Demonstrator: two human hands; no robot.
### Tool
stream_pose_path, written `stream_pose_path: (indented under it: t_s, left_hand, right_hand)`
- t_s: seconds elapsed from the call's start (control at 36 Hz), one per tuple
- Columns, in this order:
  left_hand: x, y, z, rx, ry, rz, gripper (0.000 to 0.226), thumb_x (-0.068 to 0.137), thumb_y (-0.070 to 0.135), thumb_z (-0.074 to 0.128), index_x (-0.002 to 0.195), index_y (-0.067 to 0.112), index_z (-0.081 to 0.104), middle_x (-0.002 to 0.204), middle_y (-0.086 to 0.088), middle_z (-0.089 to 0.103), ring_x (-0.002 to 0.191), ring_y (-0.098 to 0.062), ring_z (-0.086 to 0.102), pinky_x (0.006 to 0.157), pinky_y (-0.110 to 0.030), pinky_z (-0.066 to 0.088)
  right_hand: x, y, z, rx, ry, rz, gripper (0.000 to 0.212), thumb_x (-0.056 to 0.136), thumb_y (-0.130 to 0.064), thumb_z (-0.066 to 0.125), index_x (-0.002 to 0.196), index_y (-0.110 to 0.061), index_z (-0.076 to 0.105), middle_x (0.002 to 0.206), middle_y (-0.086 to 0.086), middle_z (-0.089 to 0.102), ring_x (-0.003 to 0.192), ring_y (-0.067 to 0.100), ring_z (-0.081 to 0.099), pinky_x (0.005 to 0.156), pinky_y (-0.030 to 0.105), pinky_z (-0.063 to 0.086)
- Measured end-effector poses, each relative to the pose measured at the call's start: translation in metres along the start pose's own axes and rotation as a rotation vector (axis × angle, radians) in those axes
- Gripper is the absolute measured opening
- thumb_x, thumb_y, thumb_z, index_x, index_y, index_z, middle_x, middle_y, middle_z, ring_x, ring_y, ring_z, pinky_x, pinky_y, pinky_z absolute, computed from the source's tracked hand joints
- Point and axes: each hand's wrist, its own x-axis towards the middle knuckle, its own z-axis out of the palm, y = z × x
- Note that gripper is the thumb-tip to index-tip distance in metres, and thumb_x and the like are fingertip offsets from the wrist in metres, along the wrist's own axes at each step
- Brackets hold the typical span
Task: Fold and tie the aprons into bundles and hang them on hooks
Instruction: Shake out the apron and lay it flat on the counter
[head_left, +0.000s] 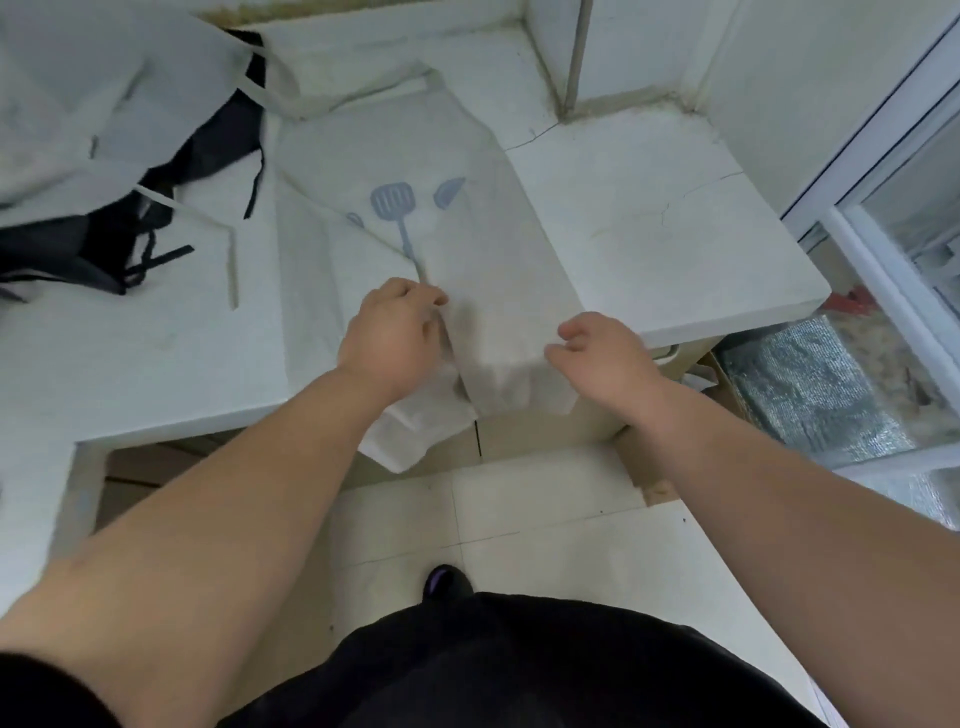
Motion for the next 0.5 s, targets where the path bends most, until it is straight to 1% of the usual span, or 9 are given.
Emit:
stream_pose_path:
  t_s: [0.11,0.19,0.25,0.31,0.39,0.44,0.5]
  left_hand:
    - [-0.014,-0.016,-0.013,-0.041,0.019,-0.122,0.034,0.096,0.014,0.048,0.129,0.015,0.057,0.132,-0.009,0.051,0.121,-0.027,0.048,0.101,-0.040,0.041]
    - [-0.021,-0.027,-0.020,-0.068,0.079,-0.200,0.034,0.097,0.016,0.047,0.130,0.016,0.056,0.132,-0.007,0.053,0.120,-0.024,0.050,0.099,-0.034,0.041]
    - [-0.022,-0.031,-0.022,-0.090,0.099,-0.226,0.034,0.098,0.017,0.047,0.130,0.017,0.056,0.131,-0.007,0.053,0.120,-0.022,0.050,0.096,-0.029,0.039]
    - [-0.020,-0.036,-0.023,-0.110,0.091,-0.247,0.034,0.098,0.018,0.047,0.131,0.017,0.056,0.132,-0.006,0.053,0.121,-0.021,0.050,0.095,-0.027,0.037]
    - [-0.008,-0.044,-0.027,-0.131,0.037,-0.258,0.035,0.098,0.020,0.047,0.132,0.019,0.055,0.132,-0.004,0.051,0.119,-0.020,0.050,0.090,-0.024,0.037]
    - [0.009,-0.051,-0.030,-0.134,0.019,-0.258,0.035,0.098,0.020,0.046,0.133,0.020,0.054,0.132,-0.005,0.050,0.117,-0.021,0.051,0.086,-0.024,0.037]
    - [0.026,-0.055,-0.033,-0.127,0.010,-0.245,0.036,0.098,0.020,0.046,0.134,0.019,0.053,0.133,-0.006,0.049,0.117,-0.022,0.051,0.086,-0.025,0.039]
  right_hand:
    - [0.007,-0.021,0.000,-0.012,-0.012,-0.094,0.039,0.094,-0.027,0.053,0.129,-0.010,0.052,0.128,0.007,0.058,0.120,0.023,0.051,0.093,0.024,0.036]
    - [0.014,-0.035,0.002,-0.025,-0.021,-0.157,0.038,0.094,-0.027,0.053,0.129,-0.010,0.052,0.128,0.007,0.058,0.119,0.023,0.051,0.093,0.024,0.035]
    - [0.017,-0.041,0.002,-0.031,-0.016,-0.172,0.038,0.095,-0.027,0.052,0.129,-0.010,0.052,0.127,0.007,0.058,0.119,0.022,0.051,0.094,0.024,0.035]
    - [0.024,-0.048,0.004,-0.028,-0.022,-0.172,0.038,0.095,-0.027,0.052,0.129,-0.010,0.052,0.127,0.006,0.058,0.119,0.022,0.051,0.095,0.024,0.035]
    - [0.041,-0.061,0.006,-0.036,-0.042,-0.164,0.038,0.095,-0.028,0.052,0.129,-0.012,0.053,0.126,0.006,0.058,0.117,0.021,0.052,0.088,0.020,0.033]
    - [0.058,-0.073,0.007,-0.029,-0.036,-0.164,0.040,0.095,-0.029,0.053,0.130,-0.012,0.051,0.125,0.007,0.057,0.117,0.021,0.052,0.085,0.018,0.032]
    - [0.073,-0.085,0.007,0.000,-0.027,-0.153,0.043,0.094,-0.032,0.054,0.132,-0.013,0.049,0.126,0.007,0.056,0.117,0.021,0.052,0.085,0.019,0.033]
